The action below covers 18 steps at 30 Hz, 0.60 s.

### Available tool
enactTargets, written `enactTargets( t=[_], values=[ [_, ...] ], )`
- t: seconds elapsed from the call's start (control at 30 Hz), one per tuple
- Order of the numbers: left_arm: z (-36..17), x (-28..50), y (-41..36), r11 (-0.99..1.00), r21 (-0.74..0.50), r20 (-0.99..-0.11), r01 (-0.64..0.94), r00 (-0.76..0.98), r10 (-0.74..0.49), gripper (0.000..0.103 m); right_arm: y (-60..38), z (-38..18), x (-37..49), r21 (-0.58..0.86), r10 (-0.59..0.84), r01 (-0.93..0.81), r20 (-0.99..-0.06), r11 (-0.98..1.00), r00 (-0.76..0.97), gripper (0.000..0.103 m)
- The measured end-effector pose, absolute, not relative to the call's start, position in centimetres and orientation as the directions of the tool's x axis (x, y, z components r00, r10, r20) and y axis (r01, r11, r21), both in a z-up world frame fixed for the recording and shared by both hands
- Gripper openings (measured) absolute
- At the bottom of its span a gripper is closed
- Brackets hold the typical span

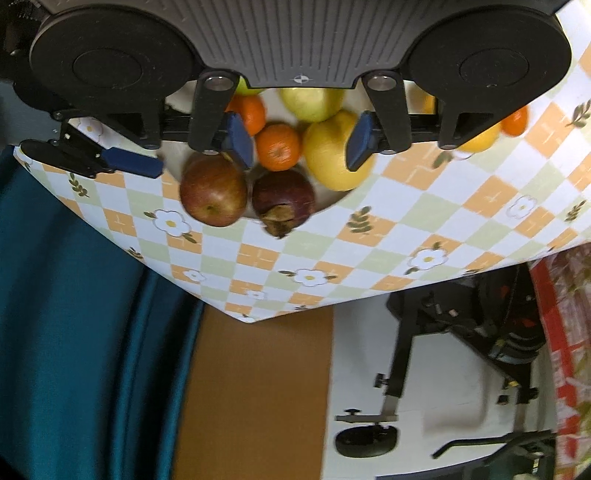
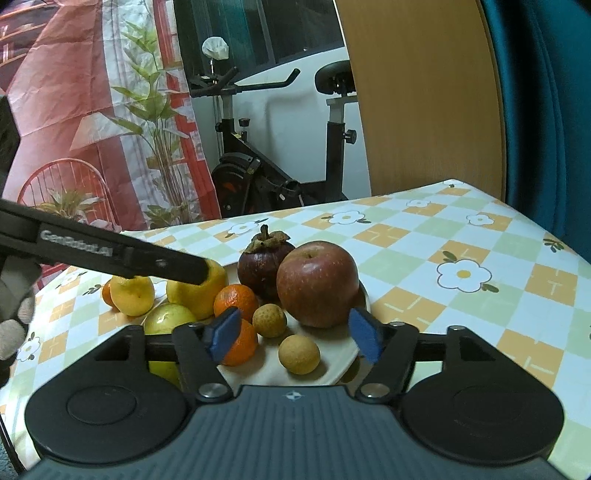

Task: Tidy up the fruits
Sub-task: 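Move the left tool away from the plate toward the loose yellow lemon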

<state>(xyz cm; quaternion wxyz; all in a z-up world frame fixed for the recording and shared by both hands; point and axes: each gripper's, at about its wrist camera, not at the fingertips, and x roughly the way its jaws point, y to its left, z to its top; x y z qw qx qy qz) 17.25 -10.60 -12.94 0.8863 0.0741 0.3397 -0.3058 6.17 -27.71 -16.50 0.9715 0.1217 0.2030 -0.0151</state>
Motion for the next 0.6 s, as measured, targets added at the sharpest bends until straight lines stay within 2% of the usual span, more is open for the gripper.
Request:
enactTargets(
  t=[0.13,0.23,0.5,0.6],
  values=[
    [-12.6,17.1,-8.5,0.829,-0.083,-0.639,0.553,0.609,-0.469,0.065,-27.7,-16.4,6.2,0.221,0.011,0.082,-0.391,0.972,0.920,0.078],
    [-12.3,16.9,-6.8,0.856,-0.089,-0.633,0.509,0.635,-0.443,0.079,-27.6,-16.3,6.1,0.214,0.003,0.087,-0.386,0.973,0.922,0.083],
    [-11.2,16.2,-2.4,0.905,-0.130,-0.583,0.404,0.708,-0.400,0.081,-27.6,-16.0,5.9,0.213,-0.024,0.112,-0.379,0.971,0.925,0.088],
    [-10.7,15.7,-1.4,0.927,-0.108,-0.562,0.360,0.747,-0.355,0.081,-27.5,-15.7,5.8,0.224,-0.027,0.120,-0.382,0.967,0.924,0.089]
  ],
)
